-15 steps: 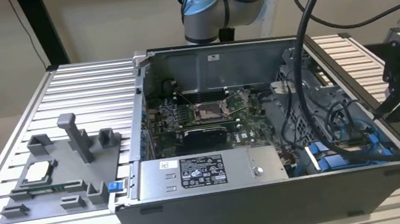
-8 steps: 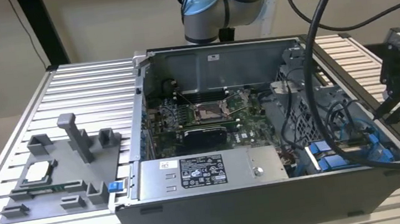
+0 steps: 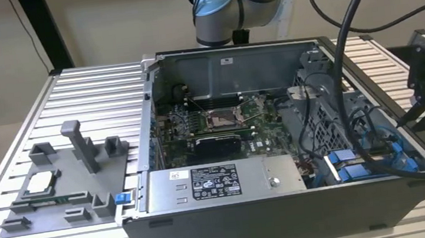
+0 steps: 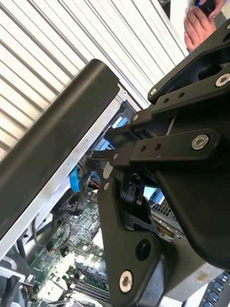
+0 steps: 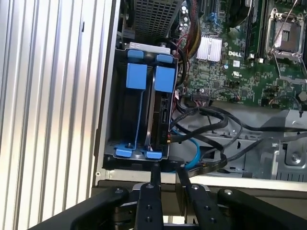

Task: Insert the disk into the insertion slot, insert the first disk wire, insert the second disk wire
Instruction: 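Insert the second disk wire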

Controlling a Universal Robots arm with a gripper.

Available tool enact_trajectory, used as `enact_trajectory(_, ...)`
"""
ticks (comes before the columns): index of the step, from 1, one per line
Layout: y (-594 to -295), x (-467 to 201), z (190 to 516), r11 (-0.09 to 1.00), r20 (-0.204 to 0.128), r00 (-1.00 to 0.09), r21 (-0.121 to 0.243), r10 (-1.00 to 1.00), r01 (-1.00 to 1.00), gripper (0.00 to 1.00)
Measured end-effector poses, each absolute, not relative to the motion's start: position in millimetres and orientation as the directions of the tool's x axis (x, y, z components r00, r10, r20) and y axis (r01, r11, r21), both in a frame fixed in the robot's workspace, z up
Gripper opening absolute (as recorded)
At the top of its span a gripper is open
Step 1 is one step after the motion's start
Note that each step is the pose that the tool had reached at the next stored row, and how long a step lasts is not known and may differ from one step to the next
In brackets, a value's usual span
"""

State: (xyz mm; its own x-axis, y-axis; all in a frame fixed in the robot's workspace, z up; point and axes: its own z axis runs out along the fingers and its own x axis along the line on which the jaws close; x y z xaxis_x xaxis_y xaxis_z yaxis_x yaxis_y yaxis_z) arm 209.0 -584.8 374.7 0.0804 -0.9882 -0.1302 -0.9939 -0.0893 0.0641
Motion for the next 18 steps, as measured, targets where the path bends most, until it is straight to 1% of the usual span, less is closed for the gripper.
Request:
enact_trajectory(5, -583.1, 209.8, 374.7, -0.112, -0.131, 0.101, 0.076, -0.986, -0.991, 0.00)
enact_trajectory(11, -579.3, 210.6, 374.0, -0.136, -0.132, 0.125, 0.078, -0.983, -0.988, 0.00)
enact_trajectory(12, -579.2, 211.2, 374.0, -0.138, -0.132, 0.127, 0.078, -0.983, -0.987, 1.00)
enact_trajectory(18, -578.4, 216.2, 372.0, -0.154, -0.134, 0.142, 0.081, -0.981, -0.985, 1.00)
